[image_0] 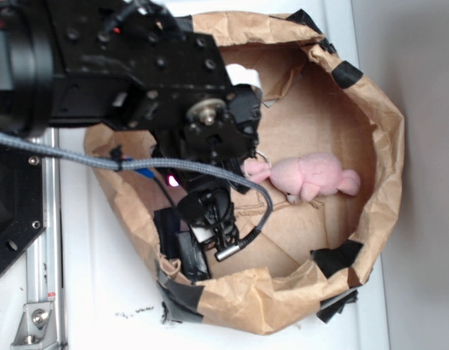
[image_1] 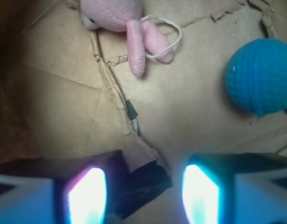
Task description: Grab the black box.
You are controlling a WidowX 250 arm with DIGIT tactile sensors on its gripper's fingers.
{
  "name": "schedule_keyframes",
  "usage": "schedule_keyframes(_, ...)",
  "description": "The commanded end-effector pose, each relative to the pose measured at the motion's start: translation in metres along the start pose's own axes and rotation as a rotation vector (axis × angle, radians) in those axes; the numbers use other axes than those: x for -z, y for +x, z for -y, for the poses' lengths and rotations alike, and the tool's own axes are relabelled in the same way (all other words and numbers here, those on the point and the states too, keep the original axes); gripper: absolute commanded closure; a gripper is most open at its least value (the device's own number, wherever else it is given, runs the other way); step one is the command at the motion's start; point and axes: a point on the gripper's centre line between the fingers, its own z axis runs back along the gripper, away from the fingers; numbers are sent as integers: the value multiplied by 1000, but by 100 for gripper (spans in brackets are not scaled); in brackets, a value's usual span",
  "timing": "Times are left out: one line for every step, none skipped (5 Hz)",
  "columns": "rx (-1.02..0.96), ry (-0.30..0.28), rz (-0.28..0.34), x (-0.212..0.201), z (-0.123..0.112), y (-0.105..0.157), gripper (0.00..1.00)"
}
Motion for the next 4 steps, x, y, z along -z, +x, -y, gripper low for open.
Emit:
schedule_keyframes(41, -121, -75, 8, 8, -15, 0)
schedule_keyframes(-21, -171, -42, 0, 9, -16, 0)
schedule_keyframes(-163, -162, -19, -3, 12, -11, 0)
schedule_keyframes(-439, -97, -36, -1, 23, -14, 0)
